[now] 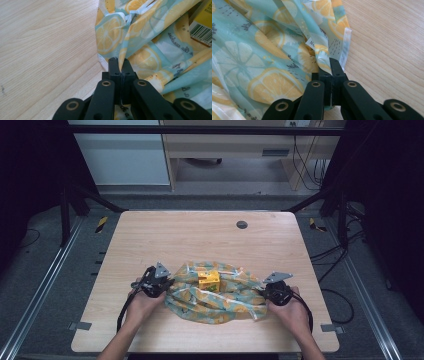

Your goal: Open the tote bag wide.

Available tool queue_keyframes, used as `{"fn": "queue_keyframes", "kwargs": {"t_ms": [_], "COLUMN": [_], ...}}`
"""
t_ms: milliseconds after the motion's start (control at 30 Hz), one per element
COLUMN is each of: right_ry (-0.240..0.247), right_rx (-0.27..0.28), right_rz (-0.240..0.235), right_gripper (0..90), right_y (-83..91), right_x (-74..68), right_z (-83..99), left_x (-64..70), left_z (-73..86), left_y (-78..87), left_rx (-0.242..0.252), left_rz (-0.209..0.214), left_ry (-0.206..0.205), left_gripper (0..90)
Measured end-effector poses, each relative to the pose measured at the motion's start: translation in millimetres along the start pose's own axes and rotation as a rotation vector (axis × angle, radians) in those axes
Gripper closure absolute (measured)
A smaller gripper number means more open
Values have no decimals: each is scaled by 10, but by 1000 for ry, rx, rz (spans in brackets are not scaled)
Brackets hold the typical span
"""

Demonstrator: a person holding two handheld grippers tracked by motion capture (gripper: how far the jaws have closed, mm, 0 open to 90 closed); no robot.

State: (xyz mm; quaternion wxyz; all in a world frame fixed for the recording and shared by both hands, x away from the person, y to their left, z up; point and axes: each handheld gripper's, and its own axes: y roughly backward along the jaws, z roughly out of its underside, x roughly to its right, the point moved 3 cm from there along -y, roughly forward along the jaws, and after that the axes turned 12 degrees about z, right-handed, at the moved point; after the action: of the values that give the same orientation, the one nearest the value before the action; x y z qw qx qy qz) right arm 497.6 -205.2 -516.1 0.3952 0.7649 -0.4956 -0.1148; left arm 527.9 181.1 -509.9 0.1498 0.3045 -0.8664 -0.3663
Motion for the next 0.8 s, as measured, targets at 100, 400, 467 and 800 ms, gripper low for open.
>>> {"fn": "queue_keyframes", "kwargs": {"t_ms": [100, 400, 467, 800], "right_ry": [12, -9, -4, -21], "right_rx": [-4, 1, 6, 48], "right_rz": [13, 11, 7, 9], "right_gripper": [900, 898, 896, 788], "right_y": [-4, -6, -5, 33], "right_x": [-7, -5, -4, 12], "right_z": [-9, -5, -1, -2], "left_x": [-2, 0, 5, 1], "left_z": [13, 39, 44, 58], "left_y": [1, -15, -15, 55], "left_rx": [-2, -1, 0, 32], "left_rz": [7, 14, 14, 9], "left_ry": [0, 10, 9, 30], "left_gripper": [900, 900, 900, 794]}}
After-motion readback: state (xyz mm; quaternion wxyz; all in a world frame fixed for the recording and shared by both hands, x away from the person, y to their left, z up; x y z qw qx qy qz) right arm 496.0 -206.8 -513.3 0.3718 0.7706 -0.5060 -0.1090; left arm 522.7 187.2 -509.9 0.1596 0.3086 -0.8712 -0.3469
